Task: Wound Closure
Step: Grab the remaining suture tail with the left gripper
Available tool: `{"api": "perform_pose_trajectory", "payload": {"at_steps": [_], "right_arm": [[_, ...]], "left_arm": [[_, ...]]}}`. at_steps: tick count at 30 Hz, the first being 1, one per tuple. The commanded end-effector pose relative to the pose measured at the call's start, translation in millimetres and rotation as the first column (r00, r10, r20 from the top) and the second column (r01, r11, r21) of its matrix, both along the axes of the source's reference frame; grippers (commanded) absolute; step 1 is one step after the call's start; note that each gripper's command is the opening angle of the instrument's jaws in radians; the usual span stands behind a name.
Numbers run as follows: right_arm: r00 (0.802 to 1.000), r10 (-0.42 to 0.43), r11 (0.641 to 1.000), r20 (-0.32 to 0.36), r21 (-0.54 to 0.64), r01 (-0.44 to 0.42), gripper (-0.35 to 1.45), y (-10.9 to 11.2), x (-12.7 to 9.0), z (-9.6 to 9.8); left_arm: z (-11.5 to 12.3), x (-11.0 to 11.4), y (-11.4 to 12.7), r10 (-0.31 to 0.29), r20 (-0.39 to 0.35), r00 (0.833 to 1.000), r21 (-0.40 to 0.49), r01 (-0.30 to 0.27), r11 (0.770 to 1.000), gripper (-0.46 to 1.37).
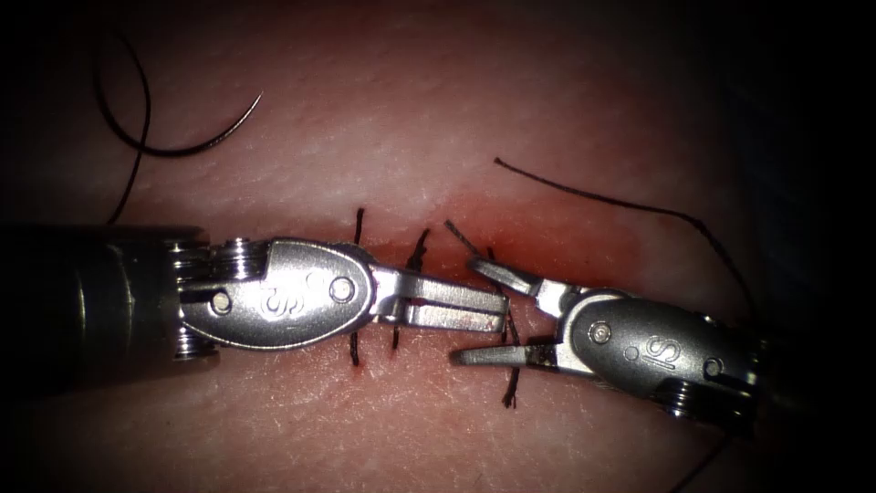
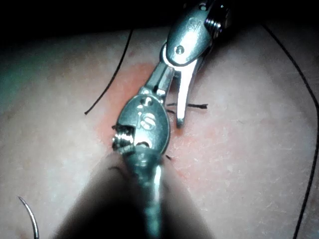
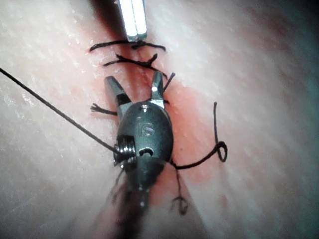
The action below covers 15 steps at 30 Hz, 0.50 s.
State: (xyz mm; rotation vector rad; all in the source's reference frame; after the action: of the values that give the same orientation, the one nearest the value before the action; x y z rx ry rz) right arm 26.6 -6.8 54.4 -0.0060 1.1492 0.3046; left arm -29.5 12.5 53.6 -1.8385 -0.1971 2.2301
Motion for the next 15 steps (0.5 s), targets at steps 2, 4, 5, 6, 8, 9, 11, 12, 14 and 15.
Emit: {"api": "perform_pose_trajectory", "payload": {"at_steps": [2,4,5,6,8,9,11,12,14,15], "right_arm": [[1.000,-0.005,1.000,-0.002,0.003,0.005,1.12,0.0,0.0,-0.2],[1.000,-0.005,1.000,-0.003,0.004,0.005,1.12,0.1,0.0,-0.3],[1.000,-0.005,1.000,-0.003,0.004,0.005,1.12,0.1,0.0,-0.3],[1.000,-0.005,1.000,-0.002,0.005,0.005,1.12,0.2,0.0,-0.4],[1.000,-0.005,1.000,-0.003,0.007,0.005,1.12,0.4,0.0,-0.5],[1.000,-0.005,1.000,-0.003,0.009,0.005,1.12,0.5,-0.1,-0.7],[1.000,-0.005,1.000,-0.004,0.013,0.005,1.11,0.9,-0.3,-0.9],[1.000,-0.005,1.000,-0.005,0.015,0.005,1.11,1.1,-0.4,-1.1],[1.000,-0.003,1.000,-0.008,0.020,0.004,1.11,1.7,-0.7,-1.4],[1.000,0.001,1.000,-0.011,0.026,-0.001,1.10,2.0,-0.9,-1.5]], "left_arm": [[0.0,-0.1,-0.1,0.006,0.002,1.000,0.001,-0.006,1.000,-0.35],[-0.1,-0.1,-0.2,0.005,0.002,1.000,0.001,-0.005,1.000,-0.35],[-0.1,-0.1,-0.2,0.005,0.002,1.000,0.001,-0.005,1.000,-0.35],[-0.1,0.0,-0.2,0.005,0.002,1.000,0.001,-0.005,1.000,-0.35],[-0.1,0.0,-0.2,0.008,0.000,1.000,-0.011,-0.008,1.000,-0.35],[-0.1,0.0,-0.2,0.008,0.000,1.000,-0.011,-0.008,1.000,-0.35],[-0.2,0.2,-0.3,0.010,-0.001,1.000,-0.017,-0.010,1.000,-0.35],[-0.2,0.2,-0.4,0.010,-0.001,1.000,-0.017,-0.010,1.000,-0.35],[-0.1,0.3,-0.6,0.011,-0.002,1.000,-0.024,-0.011,1.000,-0.35],[-0.1,0.3,-0.7,0.012,-0.004,1.000,-0.024,-0.013,1.000,-0.35]]}}
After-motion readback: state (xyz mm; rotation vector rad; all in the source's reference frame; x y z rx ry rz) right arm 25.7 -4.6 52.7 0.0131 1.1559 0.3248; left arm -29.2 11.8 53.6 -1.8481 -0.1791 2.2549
